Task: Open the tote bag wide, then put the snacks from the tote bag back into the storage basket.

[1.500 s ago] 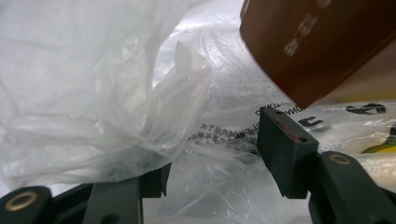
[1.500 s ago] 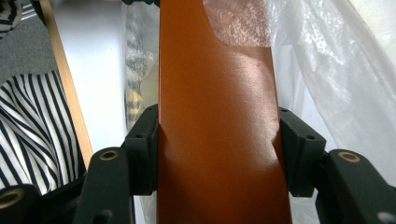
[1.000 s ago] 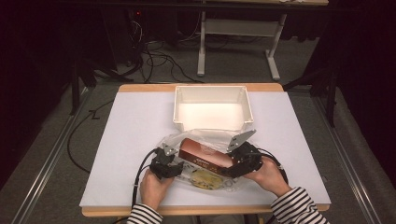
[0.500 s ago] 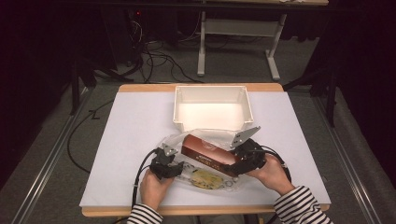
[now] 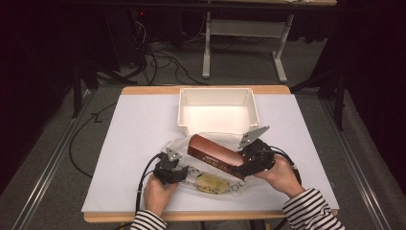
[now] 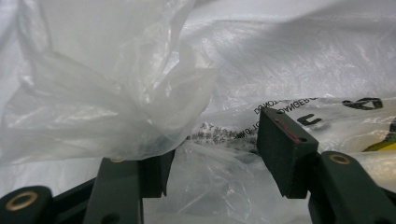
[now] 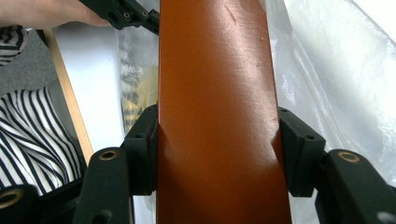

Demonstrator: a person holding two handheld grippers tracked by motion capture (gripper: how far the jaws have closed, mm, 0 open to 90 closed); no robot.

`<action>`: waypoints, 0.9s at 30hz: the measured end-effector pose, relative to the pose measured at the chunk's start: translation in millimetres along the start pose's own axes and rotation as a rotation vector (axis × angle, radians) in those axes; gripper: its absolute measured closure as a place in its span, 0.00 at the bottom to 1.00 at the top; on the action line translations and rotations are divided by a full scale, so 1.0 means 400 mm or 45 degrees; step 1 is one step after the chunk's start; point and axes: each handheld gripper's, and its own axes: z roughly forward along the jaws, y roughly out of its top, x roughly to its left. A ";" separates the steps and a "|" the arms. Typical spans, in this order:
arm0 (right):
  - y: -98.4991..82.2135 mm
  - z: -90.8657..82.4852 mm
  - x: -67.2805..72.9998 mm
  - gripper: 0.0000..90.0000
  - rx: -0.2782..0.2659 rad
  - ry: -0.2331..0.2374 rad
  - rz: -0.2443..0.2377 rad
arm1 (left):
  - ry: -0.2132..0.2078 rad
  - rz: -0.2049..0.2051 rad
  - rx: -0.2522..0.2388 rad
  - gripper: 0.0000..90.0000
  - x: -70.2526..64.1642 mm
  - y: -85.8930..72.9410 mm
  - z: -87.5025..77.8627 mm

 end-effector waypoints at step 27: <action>0.014 -0.025 -0.022 0.48 -0.011 -0.009 0.024 | -0.002 0.005 0.004 0.52 0.000 0.001 0.000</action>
